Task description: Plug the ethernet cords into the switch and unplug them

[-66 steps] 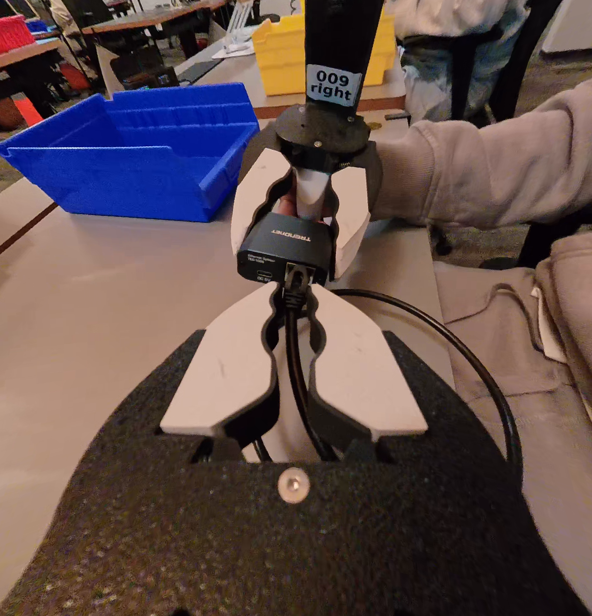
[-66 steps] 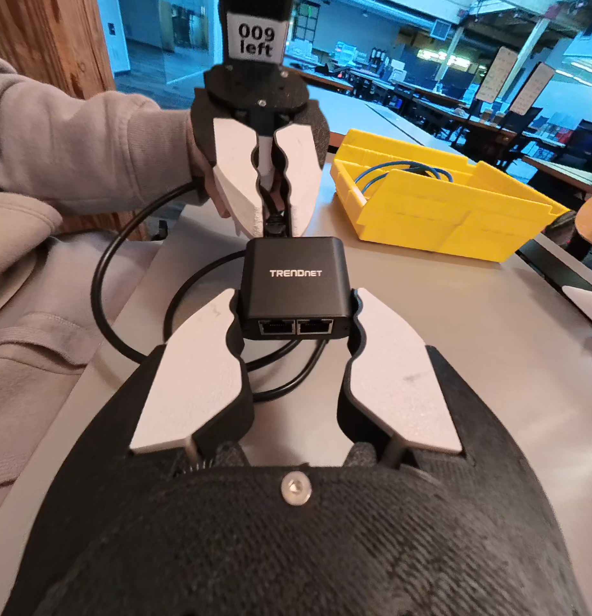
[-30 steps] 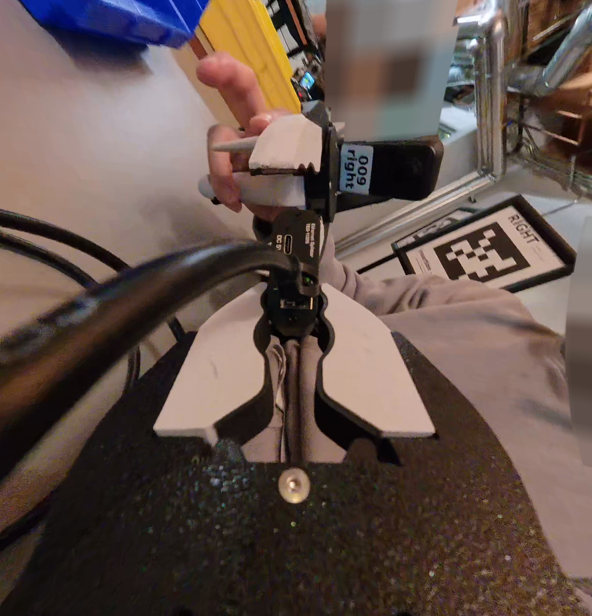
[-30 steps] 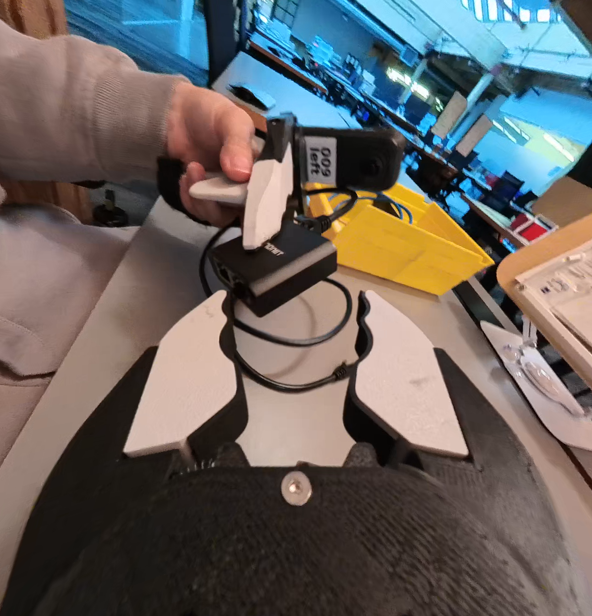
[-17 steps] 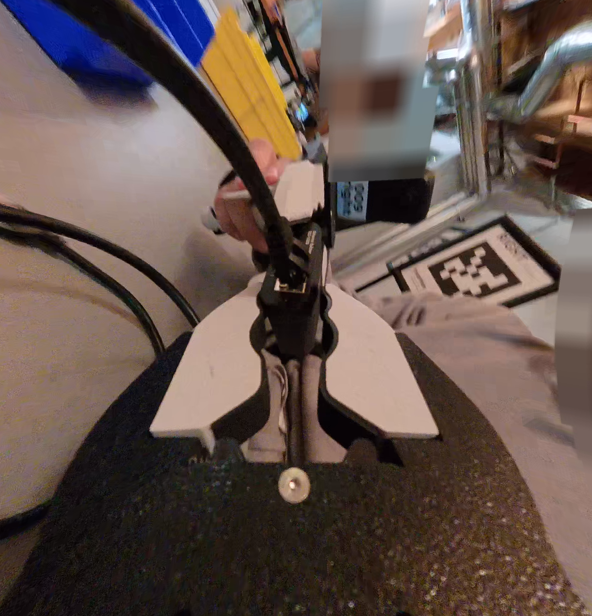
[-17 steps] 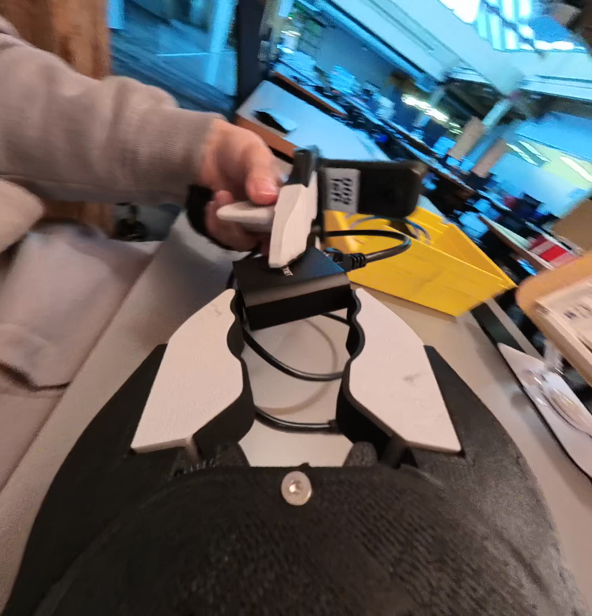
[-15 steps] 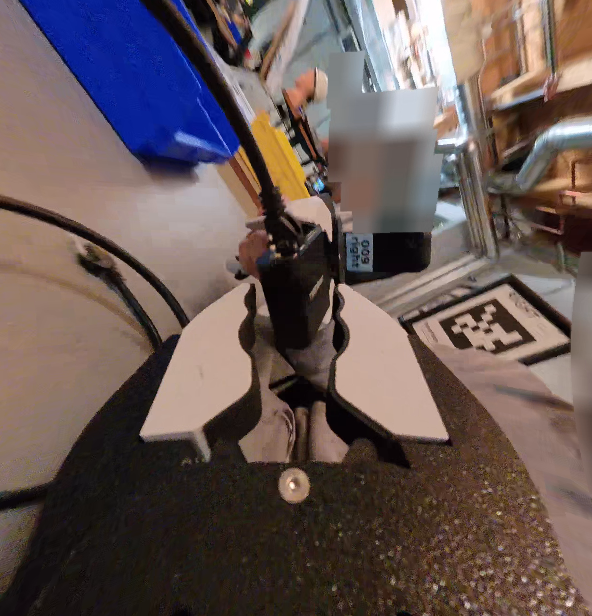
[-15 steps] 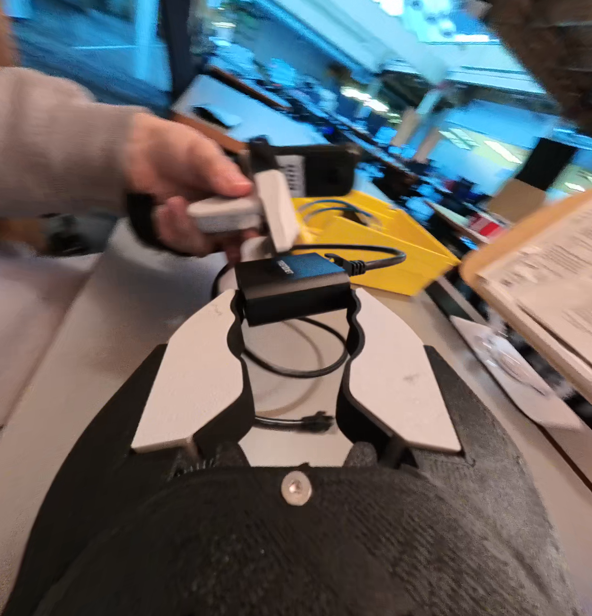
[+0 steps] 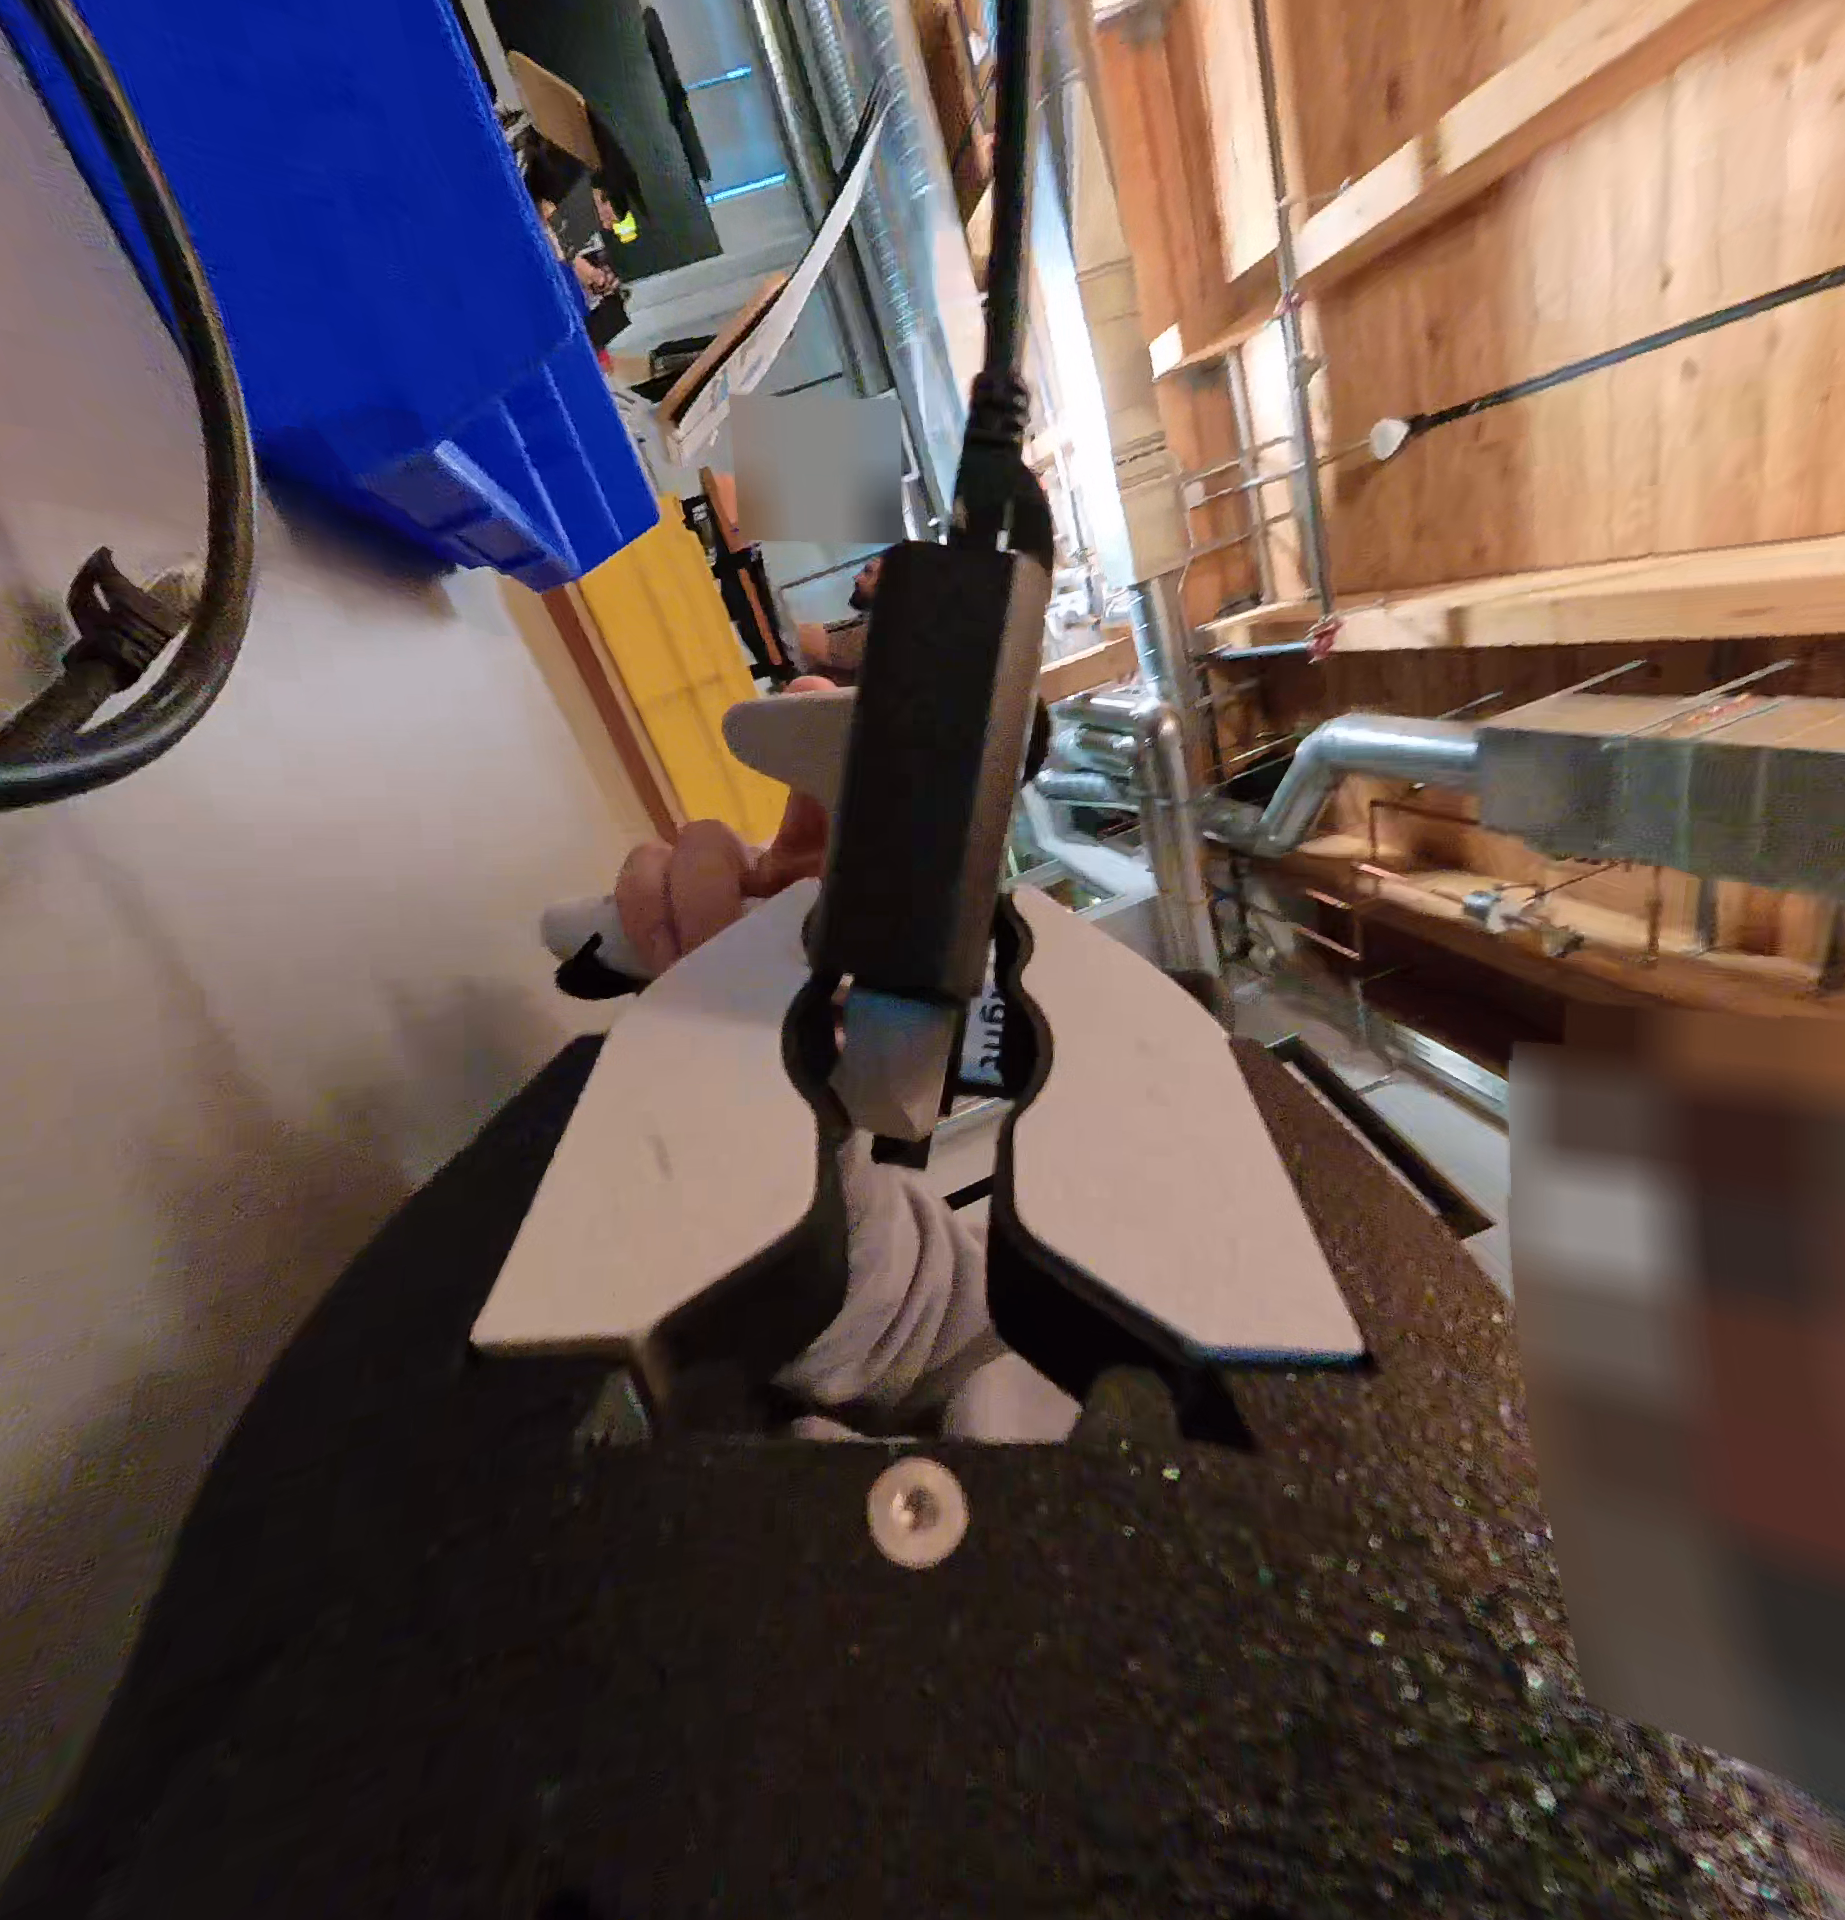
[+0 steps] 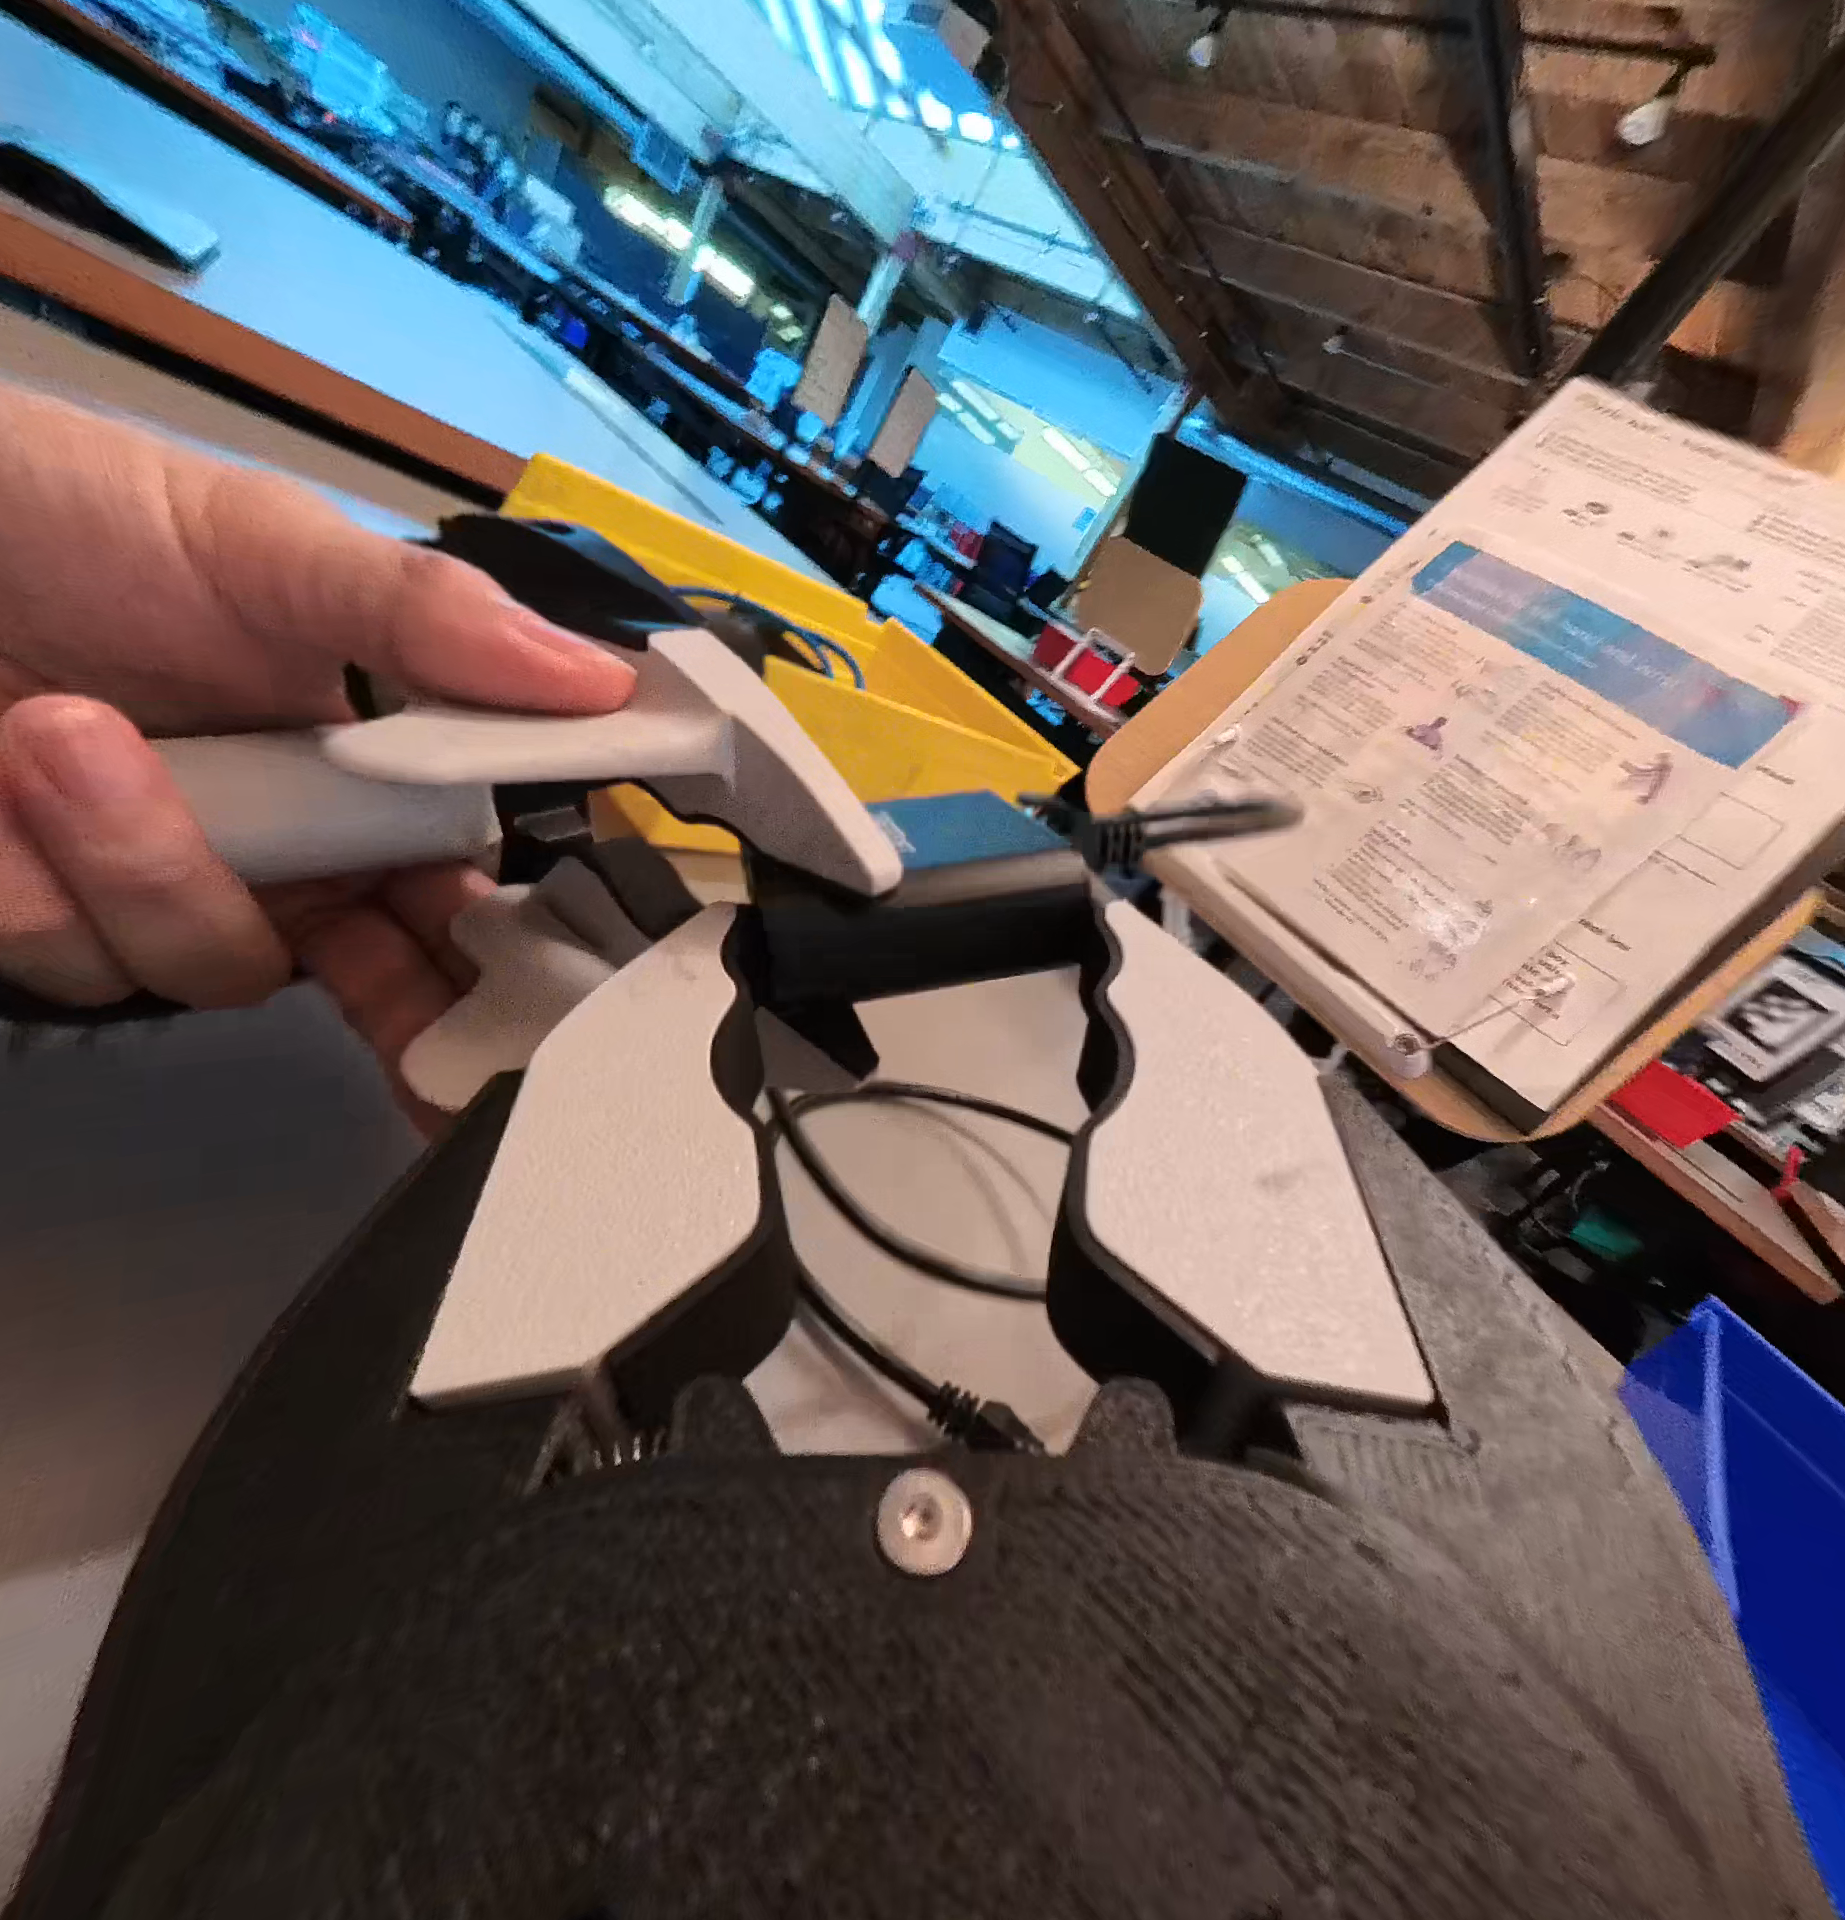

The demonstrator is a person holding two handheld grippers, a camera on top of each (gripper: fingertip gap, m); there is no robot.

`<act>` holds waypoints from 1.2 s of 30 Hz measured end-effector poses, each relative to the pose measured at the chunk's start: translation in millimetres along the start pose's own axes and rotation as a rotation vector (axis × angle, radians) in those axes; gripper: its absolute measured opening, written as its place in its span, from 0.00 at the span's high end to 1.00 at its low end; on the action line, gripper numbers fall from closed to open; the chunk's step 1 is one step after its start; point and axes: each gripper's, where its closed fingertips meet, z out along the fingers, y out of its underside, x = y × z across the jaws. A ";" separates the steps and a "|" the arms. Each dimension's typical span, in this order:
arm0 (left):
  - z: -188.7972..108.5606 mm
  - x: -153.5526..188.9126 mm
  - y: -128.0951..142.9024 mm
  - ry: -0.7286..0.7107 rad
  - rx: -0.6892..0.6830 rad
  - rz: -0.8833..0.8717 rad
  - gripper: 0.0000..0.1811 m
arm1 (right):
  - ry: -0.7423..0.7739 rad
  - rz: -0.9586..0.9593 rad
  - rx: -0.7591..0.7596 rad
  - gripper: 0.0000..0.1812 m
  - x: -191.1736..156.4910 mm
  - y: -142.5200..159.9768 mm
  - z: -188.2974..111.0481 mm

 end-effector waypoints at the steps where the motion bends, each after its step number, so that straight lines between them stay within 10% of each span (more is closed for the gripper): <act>1: -2.7 -4.0 1.1 -0.034 -0.024 0.037 0.86 | -0.052 0.001 -0.017 0.67 -2.6 3.8 -0.4; 9: -45.1 -26.1 20.6 -0.428 -0.417 0.282 0.87 | -0.371 -0.192 -0.019 0.54 -22.2 -6.6 -26.7; 21: -66.4 -27.3 76.5 -0.353 -0.821 0.227 0.87 | -0.577 -0.326 -0.098 0.51 -89.4 11.3 -18.2; 36: -62.5 -6.0 44.2 -0.183 -0.622 0.216 0.87 | -0.518 0.027 0.036 0.66 -73.2 3.6 -9.9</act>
